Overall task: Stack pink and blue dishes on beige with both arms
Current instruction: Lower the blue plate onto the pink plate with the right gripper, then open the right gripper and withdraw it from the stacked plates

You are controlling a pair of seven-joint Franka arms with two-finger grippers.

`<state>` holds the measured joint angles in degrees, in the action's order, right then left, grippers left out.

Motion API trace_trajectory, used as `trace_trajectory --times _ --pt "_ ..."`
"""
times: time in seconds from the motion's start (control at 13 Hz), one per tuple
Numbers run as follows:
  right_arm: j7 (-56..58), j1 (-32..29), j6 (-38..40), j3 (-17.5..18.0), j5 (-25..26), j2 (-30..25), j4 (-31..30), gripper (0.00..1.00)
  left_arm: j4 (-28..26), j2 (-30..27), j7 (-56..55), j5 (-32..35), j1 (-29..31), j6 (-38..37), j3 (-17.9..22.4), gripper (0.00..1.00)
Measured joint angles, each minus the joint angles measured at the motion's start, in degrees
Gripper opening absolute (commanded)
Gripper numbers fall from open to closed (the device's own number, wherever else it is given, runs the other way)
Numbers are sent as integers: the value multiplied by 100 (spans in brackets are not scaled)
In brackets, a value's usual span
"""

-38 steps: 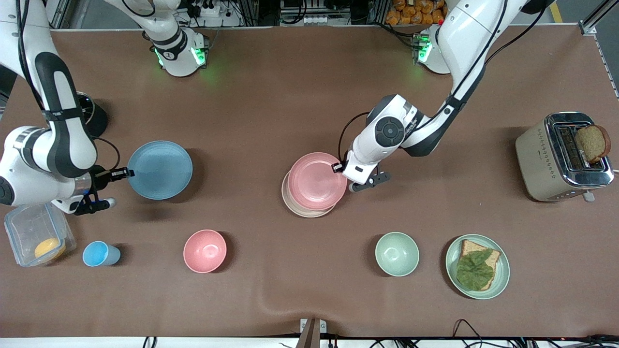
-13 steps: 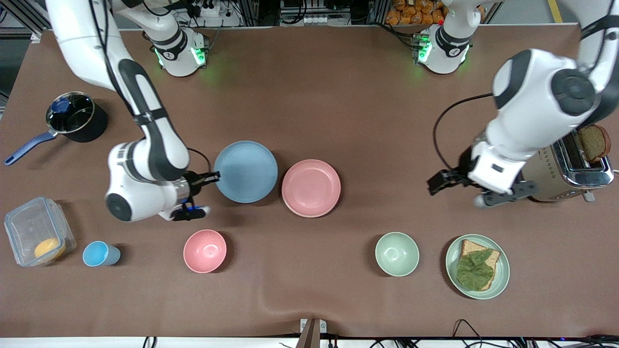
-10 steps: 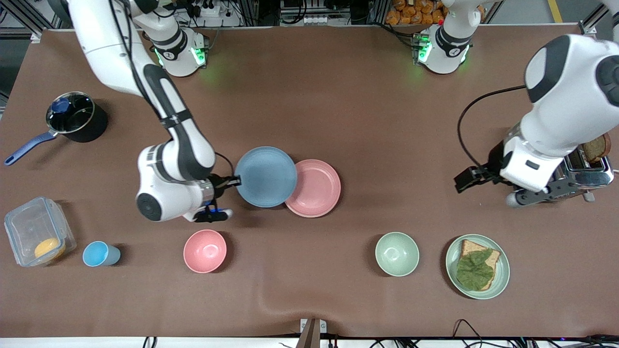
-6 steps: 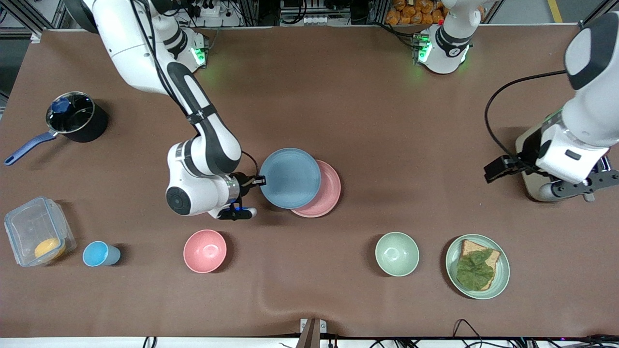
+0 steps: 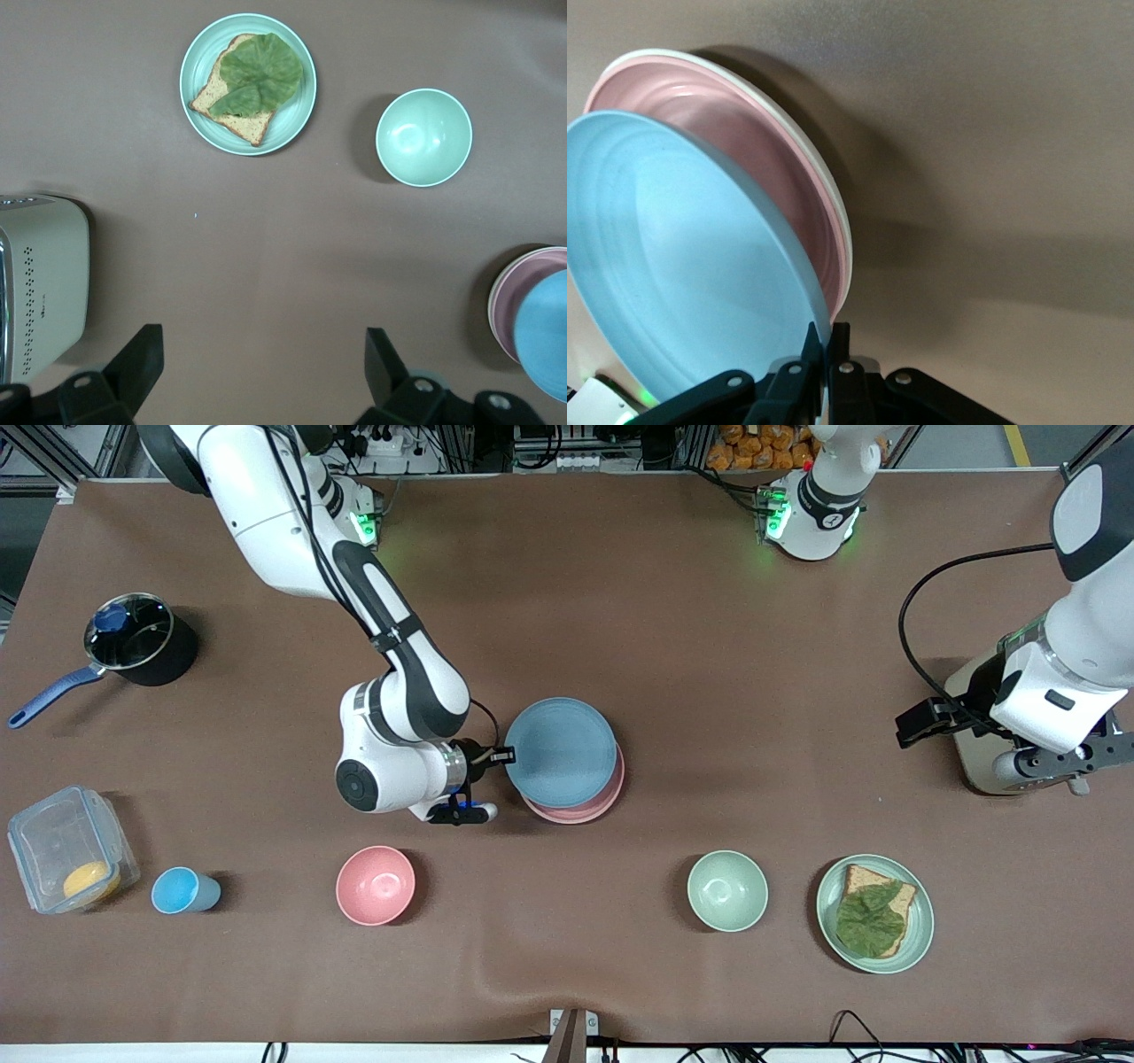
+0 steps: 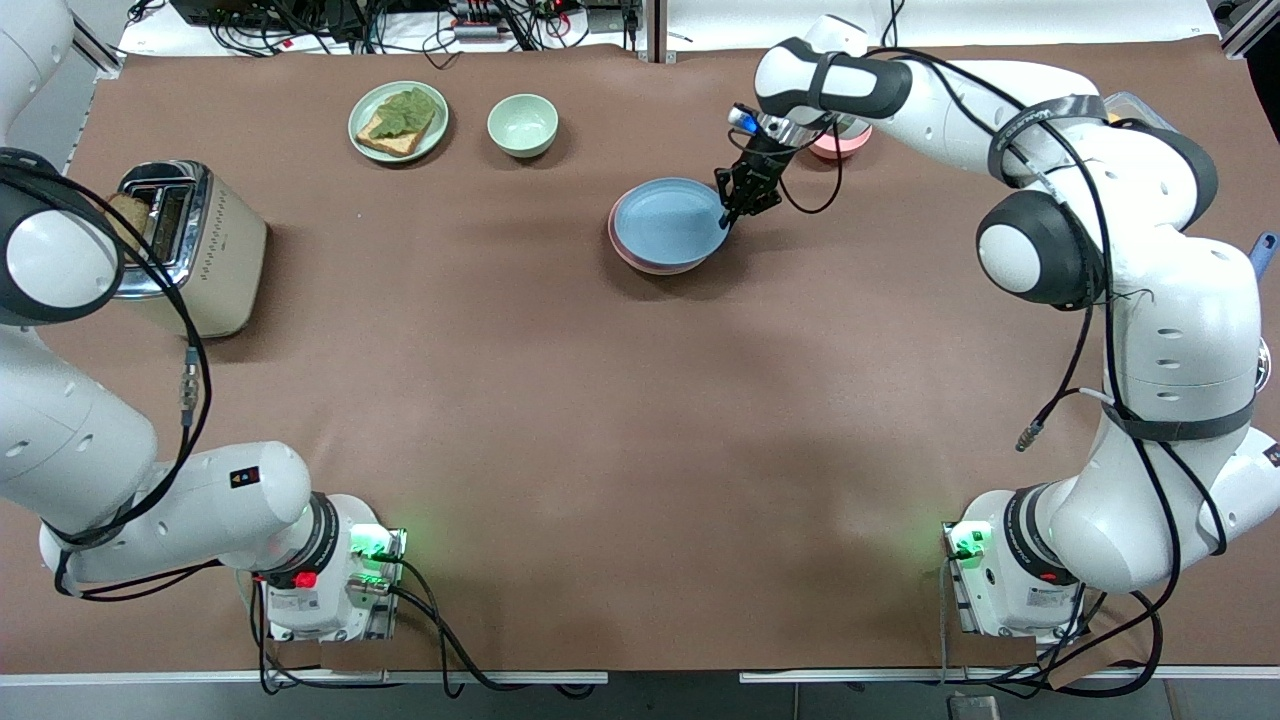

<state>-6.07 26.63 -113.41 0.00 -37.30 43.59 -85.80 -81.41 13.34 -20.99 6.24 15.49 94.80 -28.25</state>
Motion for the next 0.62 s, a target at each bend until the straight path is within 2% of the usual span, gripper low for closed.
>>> trace_trajectory --times 0.08,0.15,0.23,0.46,0.62 --pt "0 25 -39 0 -4 41 0 0 12 -41 0 0 -1 -10 -3 100" --pt "0 46 -78 0 -8 70 1 29 26 -95 0 0 3 -14 -2 100" --pt "0 58 -99 0 -11 84 3 99 31 -164 0 0 12 -29 1 100" --pt "2 61 -201 -6 -15 86 29 100 32 -362 90 0 -73 -103 179 100" --pt "3 53 -222 -47 -16 86 101 100 30 -468 247 -7 -515 -270 730 100"
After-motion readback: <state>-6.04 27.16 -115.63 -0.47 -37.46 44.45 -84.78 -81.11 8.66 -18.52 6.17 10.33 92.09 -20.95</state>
